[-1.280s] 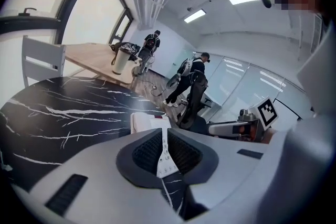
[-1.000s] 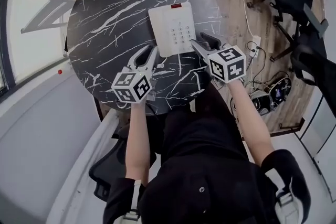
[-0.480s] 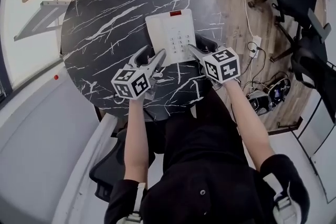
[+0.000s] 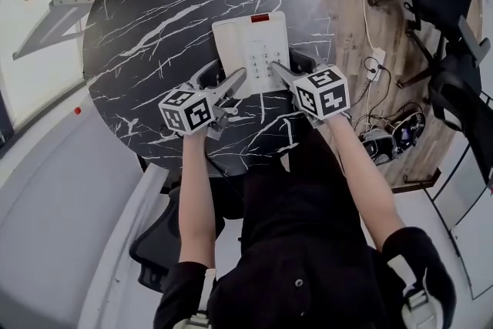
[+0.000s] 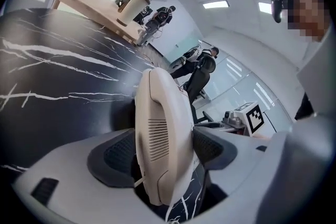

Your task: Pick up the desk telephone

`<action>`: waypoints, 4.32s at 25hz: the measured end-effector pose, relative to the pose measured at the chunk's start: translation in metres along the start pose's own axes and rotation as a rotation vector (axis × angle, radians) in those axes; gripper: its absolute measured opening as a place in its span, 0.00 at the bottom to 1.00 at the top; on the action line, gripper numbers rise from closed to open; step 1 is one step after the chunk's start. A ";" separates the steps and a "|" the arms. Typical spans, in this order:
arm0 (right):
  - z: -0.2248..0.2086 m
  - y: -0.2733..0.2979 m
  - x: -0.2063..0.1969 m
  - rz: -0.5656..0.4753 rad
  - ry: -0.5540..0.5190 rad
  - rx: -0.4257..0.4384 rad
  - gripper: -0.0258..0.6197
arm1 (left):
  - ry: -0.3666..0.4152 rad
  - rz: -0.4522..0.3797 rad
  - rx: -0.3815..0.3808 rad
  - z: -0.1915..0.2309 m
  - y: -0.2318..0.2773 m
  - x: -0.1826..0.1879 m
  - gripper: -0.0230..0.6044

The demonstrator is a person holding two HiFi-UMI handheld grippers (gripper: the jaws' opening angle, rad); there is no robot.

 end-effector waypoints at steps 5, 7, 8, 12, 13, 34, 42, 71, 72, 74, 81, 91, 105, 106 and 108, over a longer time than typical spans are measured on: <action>-0.002 0.001 0.002 0.013 -0.019 0.005 0.37 | 0.024 0.028 -0.079 0.005 0.004 0.004 0.60; -0.003 0.002 0.003 0.022 -0.020 0.023 0.37 | 0.037 0.046 -0.102 0.007 0.006 0.005 0.60; -0.004 0.003 0.003 0.028 -0.021 0.032 0.37 | 0.042 0.054 -0.108 0.007 0.006 0.006 0.61; -0.007 0.004 0.004 0.040 -0.013 0.067 0.37 | 0.038 0.051 -0.123 0.009 0.008 0.006 0.63; -0.007 0.005 0.004 0.040 -0.011 0.074 0.37 | 0.035 0.045 -0.127 0.010 0.008 0.005 0.63; -0.006 -0.005 0.005 0.103 0.035 0.125 0.33 | -0.029 -0.016 -0.071 -0.003 -0.004 -0.007 0.58; 0.021 -0.023 0.011 0.081 0.003 0.129 0.32 | -0.044 -0.063 -0.062 -0.019 -0.035 -0.012 0.57; 0.232 -0.138 0.014 -0.296 -0.252 0.131 0.32 | 0.234 -0.421 0.053 -0.124 -0.265 -0.048 0.55; 0.239 -0.143 0.015 -0.309 -0.267 0.132 0.32 | 0.246 -0.435 0.058 -0.128 -0.274 -0.049 0.55; 0.253 -0.154 0.017 -0.340 -0.296 0.133 0.32 | 0.266 -0.467 0.066 -0.138 -0.289 -0.050 0.55; 0.295 -0.197 0.025 -0.448 -0.409 0.115 0.31 | 0.321 -0.567 0.065 -0.171 -0.333 -0.053 0.55; 0.320 -0.241 0.032 -0.549 -0.453 0.092 0.31 | 0.422 -0.637 0.062 -0.208 -0.364 -0.041 0.55; 0.336 -0.272 0.041 -0.641 -0.488 0.063 0.31 | 0.500 -0.676 0.051 -0.232 -0.384 -0.024 0.55; 0.337 -0.274 0.042 -0.646 -0.490 0.061 0.31 | 0.502 -0.680 0.049 -0.233 -0.385 -0.023 0.55; 0.338 -0.276 0.043 -0.654 -0.492 0.059 0.31 | 0.504 -0.685 0.046 -0.236 -0.387 -0.022 0.55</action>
Point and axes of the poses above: the fingertips, and each gripper's own axes: y forward along the fingers, z to its left, x out of its top, the point moved 8 cm from there along -y, backward along the fingers, and after that the axes turned 10 degrees about z, right-handed, at the moved point
